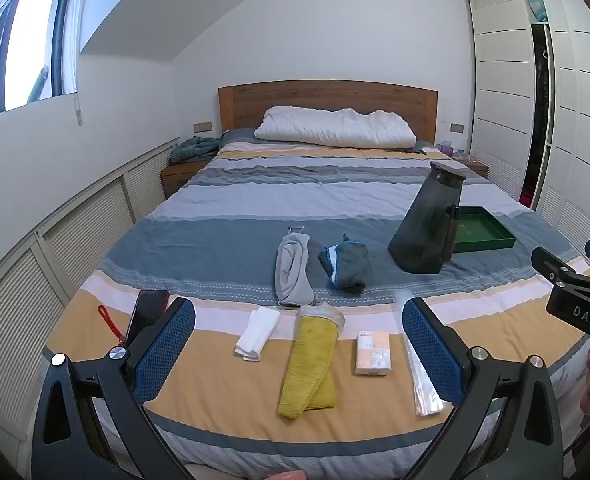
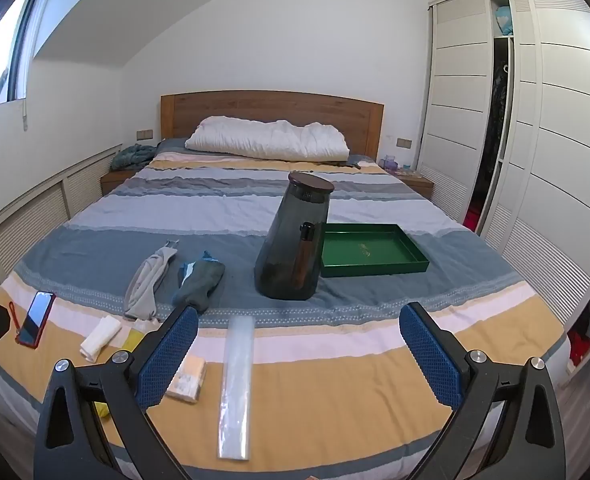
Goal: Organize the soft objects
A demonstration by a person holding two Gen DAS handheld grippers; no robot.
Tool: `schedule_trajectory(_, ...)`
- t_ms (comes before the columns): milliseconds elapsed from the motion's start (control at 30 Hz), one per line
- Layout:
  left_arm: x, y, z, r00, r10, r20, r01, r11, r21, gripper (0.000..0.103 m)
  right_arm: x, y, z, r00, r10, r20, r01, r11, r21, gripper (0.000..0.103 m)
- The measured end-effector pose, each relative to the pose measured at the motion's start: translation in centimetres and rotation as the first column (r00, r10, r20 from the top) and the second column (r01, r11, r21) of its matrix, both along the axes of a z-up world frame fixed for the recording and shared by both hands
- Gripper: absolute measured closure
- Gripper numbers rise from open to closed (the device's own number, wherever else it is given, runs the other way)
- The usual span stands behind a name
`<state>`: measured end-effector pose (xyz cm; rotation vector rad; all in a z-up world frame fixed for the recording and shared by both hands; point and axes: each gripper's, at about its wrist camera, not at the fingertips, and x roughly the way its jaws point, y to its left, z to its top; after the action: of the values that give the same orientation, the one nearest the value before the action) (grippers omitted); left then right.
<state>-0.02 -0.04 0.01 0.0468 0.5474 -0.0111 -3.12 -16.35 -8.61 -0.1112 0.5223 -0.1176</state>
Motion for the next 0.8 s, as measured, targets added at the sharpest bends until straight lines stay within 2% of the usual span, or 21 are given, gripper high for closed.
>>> schedule_trajectory(800, -0.12, -0.21, -0.17, 1.0, 0.0, -0.005, 0.0, 1.0, -0.009, 0.001, -0.01, 0.16, 0.03, 1.0, 0.003, 0.002, -0.003, 1.0, -0.01, 0.0)
